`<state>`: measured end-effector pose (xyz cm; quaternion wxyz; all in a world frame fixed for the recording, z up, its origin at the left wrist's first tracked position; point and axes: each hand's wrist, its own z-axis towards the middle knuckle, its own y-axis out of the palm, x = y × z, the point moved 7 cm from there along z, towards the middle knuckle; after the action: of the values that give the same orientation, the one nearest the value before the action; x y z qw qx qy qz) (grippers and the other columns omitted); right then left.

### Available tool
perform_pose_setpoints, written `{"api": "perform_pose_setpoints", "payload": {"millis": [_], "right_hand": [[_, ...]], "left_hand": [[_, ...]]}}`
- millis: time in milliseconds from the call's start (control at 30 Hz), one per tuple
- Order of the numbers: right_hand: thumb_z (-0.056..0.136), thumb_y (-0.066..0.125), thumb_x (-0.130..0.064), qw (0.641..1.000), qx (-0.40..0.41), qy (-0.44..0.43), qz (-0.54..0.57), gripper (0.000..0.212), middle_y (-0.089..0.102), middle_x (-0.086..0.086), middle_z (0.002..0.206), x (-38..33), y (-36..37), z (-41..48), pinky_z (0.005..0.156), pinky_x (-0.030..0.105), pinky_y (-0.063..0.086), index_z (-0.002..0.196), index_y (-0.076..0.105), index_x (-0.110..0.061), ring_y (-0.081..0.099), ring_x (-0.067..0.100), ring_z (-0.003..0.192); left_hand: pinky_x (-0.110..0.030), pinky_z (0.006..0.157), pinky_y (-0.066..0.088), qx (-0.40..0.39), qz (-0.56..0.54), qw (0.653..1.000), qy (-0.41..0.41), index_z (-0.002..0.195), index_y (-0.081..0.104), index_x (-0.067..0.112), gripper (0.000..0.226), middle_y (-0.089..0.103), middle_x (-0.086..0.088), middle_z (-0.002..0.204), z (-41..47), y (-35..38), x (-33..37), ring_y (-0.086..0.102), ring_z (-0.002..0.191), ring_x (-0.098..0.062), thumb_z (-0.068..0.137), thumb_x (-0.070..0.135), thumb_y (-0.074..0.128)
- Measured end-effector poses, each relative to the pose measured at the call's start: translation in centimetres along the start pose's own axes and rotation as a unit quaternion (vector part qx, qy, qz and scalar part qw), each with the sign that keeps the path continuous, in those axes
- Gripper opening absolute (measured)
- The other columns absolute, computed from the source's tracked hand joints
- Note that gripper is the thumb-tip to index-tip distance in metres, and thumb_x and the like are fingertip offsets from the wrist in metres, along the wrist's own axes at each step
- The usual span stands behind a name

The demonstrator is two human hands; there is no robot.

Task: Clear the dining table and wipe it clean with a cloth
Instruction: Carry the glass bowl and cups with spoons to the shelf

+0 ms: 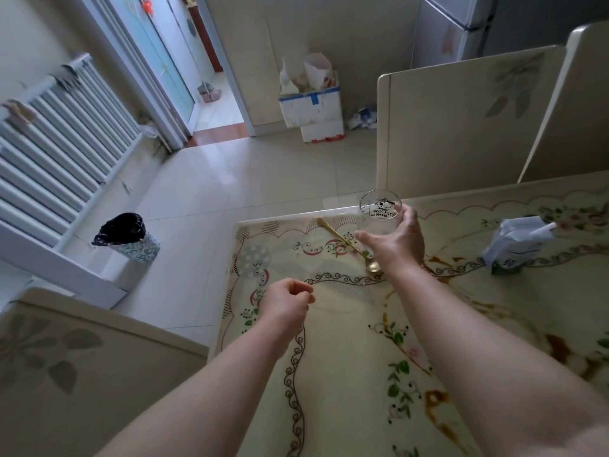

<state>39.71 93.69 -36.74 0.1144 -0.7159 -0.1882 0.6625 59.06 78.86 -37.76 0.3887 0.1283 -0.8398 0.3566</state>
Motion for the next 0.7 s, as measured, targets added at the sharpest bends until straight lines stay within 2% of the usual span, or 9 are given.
{"api": "perform_pose_setpoints", "payload": {"millis": [67,167,267,433,600,667,700], "right_hand": [[0.06,0.086,-0.036,1.0,0.007,-0.011,0.017,0.086,0.052,-0.001,0.132,-0.2,-0.9,-0.9,0.099,0.036,0.048,0.133,0.042,-0.022,0.052,0.019,0.119],[0.059,0.086,-0.039,0.999,0.023,-0.034,0.029,0.085,0.053,-0.002,0.128,-0.5,-2.7,-3.1,0.094,0.036,0.05,0.13,0.043,-0.022,0.053,0.018,0.115],[0.058,0.087,-0.039,0.998,0.02,-0.056,0.019,0.089,0.053,0.0,0.128,-0.3,-4.5,-5.7,0.092,0.035,0.051,0.133,0.043,-0.019,0.053,0.017,0.114],[0.054,0.087,-0.043,0.998,-0.005,-0.058,-0.01,0.092,0.055,0.0,0.127,1.0,-6.5,-9.5,0.089,0.041,0.053,0.132,0.043,-0.023,0.054,0.02,0.113],[0.053,0.087,-0.045,0.997,-0.012,-0.064,-0.034,0.092,0.056,-0.002,0.125,1.8,-8.0,-12.4,0.094,0.041,0.05,0.131,0.045,-0.022,0.053,0.018,0.114],[0.053,0.086,-0.046,0.996,-0.021,-0.07,-0.045,0.092,0.055,-0.003,0.125,2.0,-8.2,-13.0,0.095,0.04,0.049,0.132,0.045,-0.023,0.052,0.016,0.115],[0.053,0.086,-0.046,0.996,-0.026,-0.073,-0.051,0.091,0.055,-0.004,0.125,1.9,-8.2,-13.3,0.095,0.039,0.048,0.132,0.045,-0.024,0.051,0.015,0.115]], "left_hand": [[-0.028,0.065,0.048,0.002,0.002,1.0,0.001,0.09,0.067,0.018,0.02,0.071,0.001,0.089,0.2,-0.1,0.3,0.061,0.079,-0.014,0.093,0.005,0.052],[-0.035,0.081,0.055,0.003,0.016,1.0,0.004,0.089,0.066,0.021,0.018,0.071,0.003,0.089,0.5,0.0,0.8,0.064,0.087,-0.016,0.094,0.009,0.054],[-0.04,0.088,0.054,-0.006,0.024,1.0,0.004,0.084,0.065,0.023,0.018,0.071,0.002,0.09,1.0,0.4,1.5,0.064,0.092,-0.019,0.093,0.01,0.056],[-0.037,0.083,0.054,-0.011,0.036,0.999,0.012,0.075,0.065,0.026,0.019,0.072,-0.004,0.092,2.7,1.5,3.7,0.066,0.092,-0.023,0.086,0.01,0.066],[-0.032,0.069,0.051,-0.017,0.047,0.999,0.01,0.074,0.064,0.018,0.015,0.071,-0.01,0.089,4.6,4.2,5.4,0.062,0.076,-0.024,0.085,0.007,0.066],[-0.032,0.071,0.052,-0.012,0.062,0.998,0.009,0.077,0.063,0.011,0.009,0.069,-0.012,0.09,5.3,5.2,6.0,0.063,0.078,-0.025,0.086,0.01,0.066],[-0.033,0.077,0.055,-0.008,0.066,0.998,0.013,0.079,0.064,0.009,0.008,0.069,-0.012,0.091,5.7,5.4,6.4,0.065,0.083,-0.026,0.085,0.012,0.068]]}}
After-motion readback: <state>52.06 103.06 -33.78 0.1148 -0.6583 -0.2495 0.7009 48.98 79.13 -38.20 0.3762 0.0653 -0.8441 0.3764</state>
